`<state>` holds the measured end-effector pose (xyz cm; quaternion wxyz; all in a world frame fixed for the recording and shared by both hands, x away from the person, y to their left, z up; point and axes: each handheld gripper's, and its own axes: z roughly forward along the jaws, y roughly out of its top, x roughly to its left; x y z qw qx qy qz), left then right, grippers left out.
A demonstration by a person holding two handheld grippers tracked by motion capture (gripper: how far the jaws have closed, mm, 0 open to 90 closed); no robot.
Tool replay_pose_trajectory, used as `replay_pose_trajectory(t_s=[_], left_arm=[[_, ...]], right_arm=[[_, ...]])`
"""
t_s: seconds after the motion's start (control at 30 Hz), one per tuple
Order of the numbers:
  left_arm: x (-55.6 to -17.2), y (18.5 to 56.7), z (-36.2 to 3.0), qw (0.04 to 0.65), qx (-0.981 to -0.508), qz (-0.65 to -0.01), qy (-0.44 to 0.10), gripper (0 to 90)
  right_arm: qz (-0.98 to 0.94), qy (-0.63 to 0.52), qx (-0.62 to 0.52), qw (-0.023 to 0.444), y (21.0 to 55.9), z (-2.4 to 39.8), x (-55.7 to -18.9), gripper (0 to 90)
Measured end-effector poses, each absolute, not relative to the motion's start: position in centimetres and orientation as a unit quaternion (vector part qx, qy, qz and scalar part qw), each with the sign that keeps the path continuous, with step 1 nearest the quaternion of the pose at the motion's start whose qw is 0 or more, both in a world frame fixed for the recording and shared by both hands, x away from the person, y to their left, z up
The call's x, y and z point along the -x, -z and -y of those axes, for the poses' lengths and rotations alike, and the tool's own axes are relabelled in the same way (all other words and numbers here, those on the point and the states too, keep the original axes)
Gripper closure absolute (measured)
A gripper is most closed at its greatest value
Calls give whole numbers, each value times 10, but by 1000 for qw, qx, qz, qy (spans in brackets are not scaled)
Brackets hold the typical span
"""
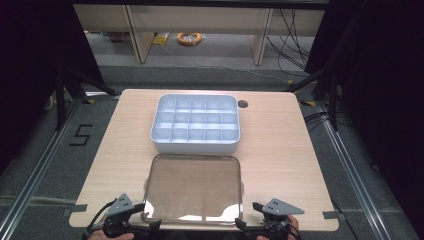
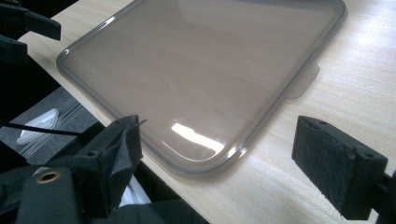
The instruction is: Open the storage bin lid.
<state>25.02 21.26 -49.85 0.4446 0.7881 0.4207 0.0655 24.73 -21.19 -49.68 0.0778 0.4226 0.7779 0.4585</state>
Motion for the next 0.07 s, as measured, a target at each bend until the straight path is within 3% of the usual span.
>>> replay_pose_trajectory(t_s=[0.07], left_arm=[[-251, 498, -213, 441, -787, -425, -69, 153]], right_arm=[[-774, -450, -440, 70, 496, 211, -245, 170]])
